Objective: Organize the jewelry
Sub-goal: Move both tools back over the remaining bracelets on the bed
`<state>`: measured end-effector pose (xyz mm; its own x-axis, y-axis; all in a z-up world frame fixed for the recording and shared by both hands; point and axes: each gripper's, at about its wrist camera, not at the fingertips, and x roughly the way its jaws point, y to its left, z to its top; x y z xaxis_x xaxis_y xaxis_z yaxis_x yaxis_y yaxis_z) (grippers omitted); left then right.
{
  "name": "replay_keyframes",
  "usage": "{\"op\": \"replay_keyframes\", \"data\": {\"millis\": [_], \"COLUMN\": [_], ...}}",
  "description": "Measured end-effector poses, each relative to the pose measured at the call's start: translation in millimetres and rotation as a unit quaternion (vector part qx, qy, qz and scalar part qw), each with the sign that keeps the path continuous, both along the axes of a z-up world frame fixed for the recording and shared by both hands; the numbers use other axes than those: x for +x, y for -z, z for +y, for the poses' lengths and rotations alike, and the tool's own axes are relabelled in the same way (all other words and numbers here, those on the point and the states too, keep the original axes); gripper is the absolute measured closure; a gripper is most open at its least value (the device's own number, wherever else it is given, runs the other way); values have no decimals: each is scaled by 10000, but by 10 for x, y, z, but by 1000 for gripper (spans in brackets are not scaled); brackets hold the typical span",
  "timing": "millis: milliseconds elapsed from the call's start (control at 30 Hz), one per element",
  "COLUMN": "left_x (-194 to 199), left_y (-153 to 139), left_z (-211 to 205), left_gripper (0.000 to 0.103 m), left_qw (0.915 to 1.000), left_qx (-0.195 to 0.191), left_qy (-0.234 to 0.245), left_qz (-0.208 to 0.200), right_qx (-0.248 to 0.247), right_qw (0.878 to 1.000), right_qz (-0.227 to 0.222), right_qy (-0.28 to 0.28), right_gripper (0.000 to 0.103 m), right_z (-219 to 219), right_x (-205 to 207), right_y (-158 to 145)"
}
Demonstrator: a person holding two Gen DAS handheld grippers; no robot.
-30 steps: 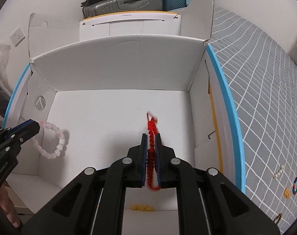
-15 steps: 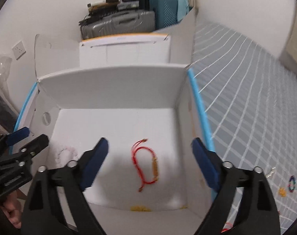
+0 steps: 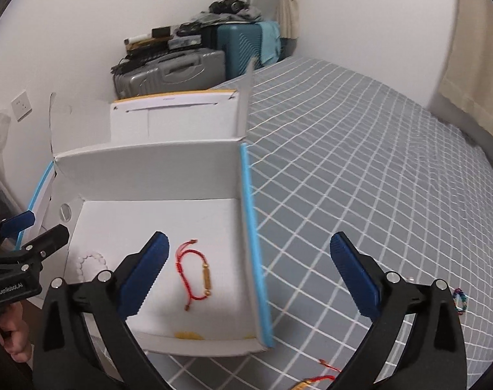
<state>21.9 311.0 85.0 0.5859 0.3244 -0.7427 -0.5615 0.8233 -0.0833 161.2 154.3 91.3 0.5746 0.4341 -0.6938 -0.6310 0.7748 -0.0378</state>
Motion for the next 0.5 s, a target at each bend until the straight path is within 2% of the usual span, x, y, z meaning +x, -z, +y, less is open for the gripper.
{"op": "replay_keyframes", "data": {"millis": [300,500], "left_x": [354,660], "left_y": [-103,-148], "left_z": [-623,-1134], "left_gripper": [6,6], "left_qw": [9973,9905], "left_qx": [89,103], "left_qy": [722,1357], "left_qz": [-110,-193], "right_qx": [39,56], "right_qw": [9984,9931], "right_qz": [-107,-86], "right_qy": [559,1167], "right_gripper": [8,8], "right_z": [-784,-1452], "right_x": [161,305], "right_y": [-107,-98]}}
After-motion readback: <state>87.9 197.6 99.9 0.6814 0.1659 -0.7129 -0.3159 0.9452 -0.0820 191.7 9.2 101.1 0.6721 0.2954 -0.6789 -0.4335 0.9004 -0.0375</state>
